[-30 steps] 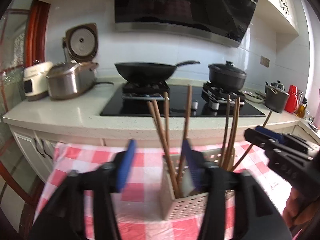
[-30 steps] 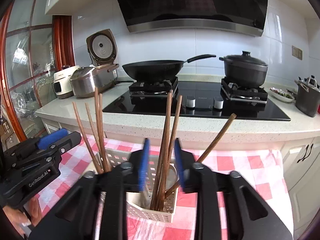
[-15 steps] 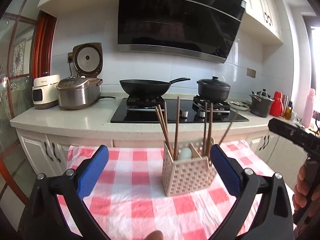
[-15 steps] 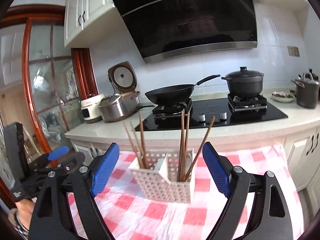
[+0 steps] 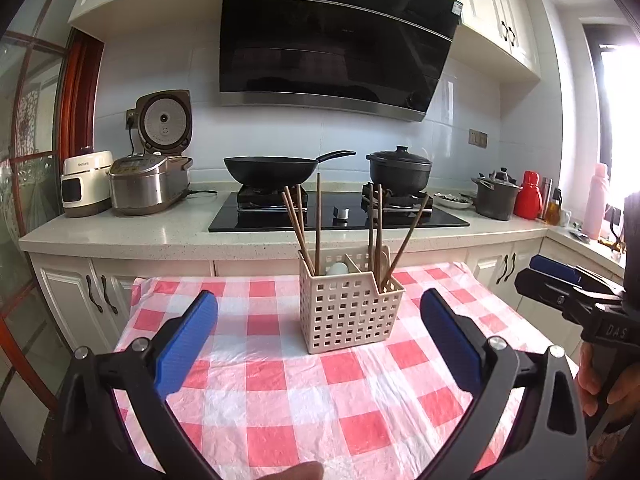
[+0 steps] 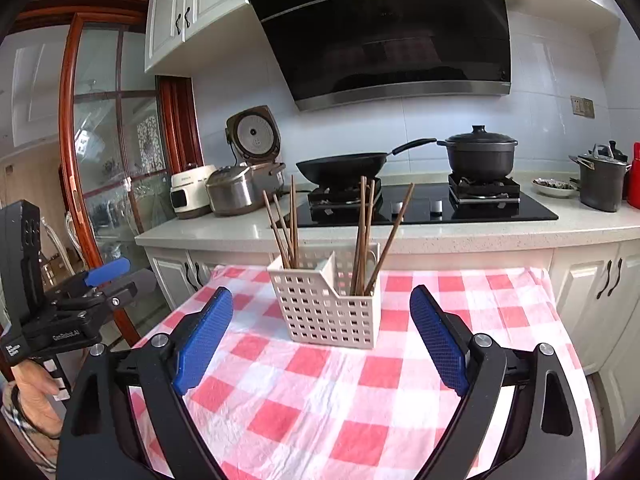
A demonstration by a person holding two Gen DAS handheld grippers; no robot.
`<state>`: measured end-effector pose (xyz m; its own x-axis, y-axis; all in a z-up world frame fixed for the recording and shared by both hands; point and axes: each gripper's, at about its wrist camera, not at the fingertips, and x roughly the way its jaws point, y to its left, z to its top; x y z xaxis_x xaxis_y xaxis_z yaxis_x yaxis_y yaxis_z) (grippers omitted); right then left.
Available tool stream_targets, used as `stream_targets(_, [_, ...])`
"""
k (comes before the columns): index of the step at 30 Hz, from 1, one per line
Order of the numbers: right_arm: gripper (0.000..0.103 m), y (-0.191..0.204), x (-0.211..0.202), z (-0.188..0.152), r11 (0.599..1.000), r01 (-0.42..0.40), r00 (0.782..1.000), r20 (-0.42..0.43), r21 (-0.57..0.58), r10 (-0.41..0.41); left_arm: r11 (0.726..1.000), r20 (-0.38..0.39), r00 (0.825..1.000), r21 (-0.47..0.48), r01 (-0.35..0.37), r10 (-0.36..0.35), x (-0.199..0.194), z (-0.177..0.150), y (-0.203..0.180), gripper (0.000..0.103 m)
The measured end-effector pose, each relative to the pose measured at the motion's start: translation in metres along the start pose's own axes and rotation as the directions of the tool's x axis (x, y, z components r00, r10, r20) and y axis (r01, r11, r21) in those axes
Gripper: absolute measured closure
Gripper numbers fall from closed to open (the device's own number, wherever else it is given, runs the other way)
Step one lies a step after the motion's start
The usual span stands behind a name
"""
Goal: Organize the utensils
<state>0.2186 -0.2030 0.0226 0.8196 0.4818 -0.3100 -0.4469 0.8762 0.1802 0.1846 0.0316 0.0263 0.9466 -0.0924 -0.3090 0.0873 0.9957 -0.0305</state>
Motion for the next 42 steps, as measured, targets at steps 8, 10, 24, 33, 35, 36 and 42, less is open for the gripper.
stream_targets(8, [0.018,0.007,-0.005,-0.006,0.999,-0.002,1.0,-0.008,-0.042,0.002,1.0,-0.01,1.0,0.018,0.005,-0.005,-0.002,-0.005,-0.011,0.005])
stream_targets(10, [0.018,0.01,-0.003,-0.008,0.998,0.008,1.0,-0.013,-0.059,-0.008,1.0,-0.014,1.0,0.021,0.018,-0.017,-0.002,-0.005,-0.013,0.005])
stream_targets(24, [0.018,0.016,-0.003,-0.011,0.995,0.019,1.0,-0.019,-0.095,-0.021,0.999,-0.027,0.999,0.031,0.024,-0.023,-0.004,-0.01,-0.018,0.005])
stream_targets(33, [0.018,0.017,-0.002,-0.012,0.995,0.017,1.0,-0.023,-0.101,-0.02,0.999,-0.033,0.999,0.025,0.022,-0.022,-0.003,-0.011,-0.017,0.005])
stream_targets(35, [0.018,0.017,-0.002,-0.012,0.995,0.017,1.0,-0.023,-0.101,-0.019,0.999,-0.034,0.999,0.026,0.022,-0.021,-0.004,-0.012,-0.016,0.005])
stream_targets(36, [0.018,0.017,-0.002,-0.012,0.995,0.018,0.999,-0.024,-0.103,-0.021,0.999,-0.033,0.999,0.026,0.022,-0.021,-0.004,-0.012,-0.016,0.005])
stream_targets(42, [0.018,0.017,-0.002,-0.013,0.995,0.015,1.0,-0.025,-0.102,-0.018,0.999,-0.039,0.999,0.031,0.02,-0.019,-0.003,-0.013,-0.017,0.005])
